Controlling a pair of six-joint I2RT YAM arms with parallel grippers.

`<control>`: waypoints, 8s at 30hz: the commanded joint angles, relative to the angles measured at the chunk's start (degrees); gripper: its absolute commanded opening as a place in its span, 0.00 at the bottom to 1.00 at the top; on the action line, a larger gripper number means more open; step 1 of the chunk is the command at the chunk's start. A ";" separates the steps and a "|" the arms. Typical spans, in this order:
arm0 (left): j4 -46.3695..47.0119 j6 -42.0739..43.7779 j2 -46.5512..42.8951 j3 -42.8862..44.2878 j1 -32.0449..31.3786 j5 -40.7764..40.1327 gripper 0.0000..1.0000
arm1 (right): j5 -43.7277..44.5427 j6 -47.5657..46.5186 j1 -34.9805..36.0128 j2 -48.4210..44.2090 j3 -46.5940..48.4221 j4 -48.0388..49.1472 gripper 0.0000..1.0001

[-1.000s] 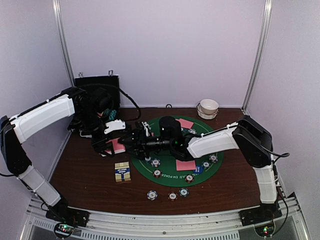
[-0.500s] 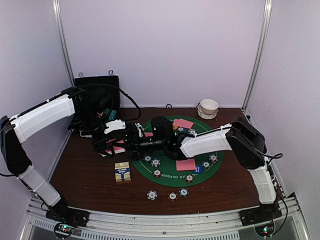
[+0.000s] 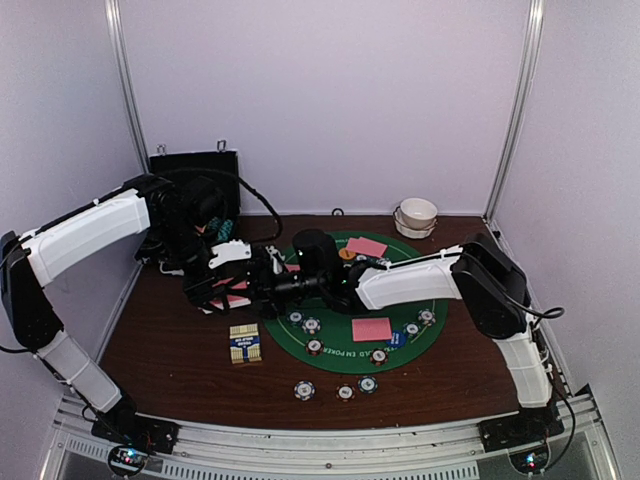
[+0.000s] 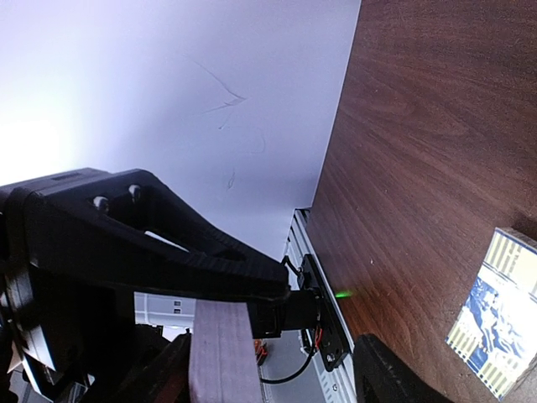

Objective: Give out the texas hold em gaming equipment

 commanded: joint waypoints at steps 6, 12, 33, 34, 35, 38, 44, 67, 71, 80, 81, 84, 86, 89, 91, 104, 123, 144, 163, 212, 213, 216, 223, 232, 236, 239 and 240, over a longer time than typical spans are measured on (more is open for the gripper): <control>0.34 -0.01 -1.75 0.82 0.18 0.74 0.00 | 1.03 -2.06 -1.49 -2.70 -3.10 -3.88 0.59; 0.44 -0.02 -1.79 0.78 0.14 0.96 0.00 | 0.87 -3.38 -2.51 -4.99 -5.67 -4.91 0.57; 0.54 0.00 -1.81 0.44 0.14 0.60 0.00 | 0.51 -4.02 -2.65 -11.10 -7.94 -5.71 0.36; 0.59 0.00 -1.78 0.39 0.14 0.61 0.00 | 0.50 -3.77 -2.71 -11.51 -8.15 -5.52 0.34; 0.53 0.00 -1.77 0.42 0.14 0.59 0.00 | 0.39 -3.59 -2.71 -11.82 -8.46 -5.31 0.33; 0.59 0.09 -1.77 0.34 0.14 0.36 0.00 | 0.42 -2.97 -2.72 -12.66 -9.44 -4.82 0.30; 0.53 0.09 -1.89 -0.10 0.14 0.25 0.00 | 0.11 -1.45 -2.72 -14.06 -11.29 -3.51 0.16; 0.57 0.09 -2.24 -0.36 0.14 -0.04 0.00 | -0.95 -1.46 -6.30 -20.67 -19.25 -4.41 0.00; 0.54 0.09 -2.21 -0.23 0.14 -0.03 0.00 | -1.29 -1.71 -8.47 -23.67 -23.25 -4.21 0.00; 0.32 0.27 -2.35 -0.19 0.14 -0.22 0.00 | -2.73 -5.73 -16.41 -32.71 -36.93 -8.58 0.00; 0.32 0.27 -2.33 -0.23 0.14 -0.24 0.00 | -2.75 -6.90 -17.68 -33.43 -38.03 -11.36 0.00; 0.26 0.25 -2.44 -0.40 0.14 -0.10 0.00 | -2.28 -14.72 -21.75 -36.40 -40.49 -20.91 0.00; 0.28 0.27 -2.36 -0.47 0.14 0.15 0.00 | -1.87 -18.29 -24.14 -37.41 -41.93 -24.81 0.00; 0.30 0.27 -2.32 -0.45 0.14 0.29 0.00 | -0.29 -23.06 -26.57 -37.73 -43.00 -30.46 0.00; 0.30 0.27 -2.17 -0.29 0.14 0.40 0.00 | 1.05 -25.86 -27.13 -37.26 -43.14 -33.55 0.00; -0.23 0.33 -2.16 -0.10 0.14 0.44 0.00 | 3.72 -31.19 -27.42 -33.61 -42.52 -38.76 0.11; -0.27 0.11 -1.57 0.12 0.14 1.52 0.00 | 6.50 -20.69 -18.10 -41.16 -32.73 -34.74 0.62; -0.16 -0.17 -0.95 1.48 0.14 1.20 0.00 | 2.32 -0.71 -2.32 -17.60 -15.77 -0.31 0.77; -0.15 -0.17 -1.29 1.39 0.14 1.19 0.00 | 1.01 2.40 0.58 -7.32 -5.82 2.82 0.79; -0.11 -0.09 -1.86 0.93 0.18 0.76 0.00 | 2.81 1.20 -2.28 -7.86 -9.87 1.39 0.54; -0.11 -0.09 -1.84 0.88 0.15 0.67 0.00 | 2.75 1.90 -2.28 -8.09 -10.21 2.58 0.52; -0.14 -0.09 -1.89 0.78 0.14 0.66 0.00 | 2.23 3.68 -2.28 -8.97 -10.78 4.78 0.39; -0.15 -0.09 -1.90 0.81 0.14 0.61 0.00 | 1.44 4.49 -2.65 -12.11 -12.71 5.40 0.28; -0.16 -0.03 -2.12 0.60 0.14 0.28 0.00 | 0.25 7.21 -3.07 -13.10 -14.63 8.73 0.19; -0.14 0.00 -2.09 0.56 0.14 0.31 0.00 | -0.35 7.75 -3.07 -12.95 -14.49 9.07 0.11; -0.19 -0.01 -2.27 0.31 0.14 0.17 0.00 | -0.79 8.73 -3.36 -13.16 -15.10 10.24 0.05; -0.25 -0.02 -2.26 0.26 0.14 0.00 0.00 | -0.90 9.17 -3.60 -13.42 -15.45 10.86 0.03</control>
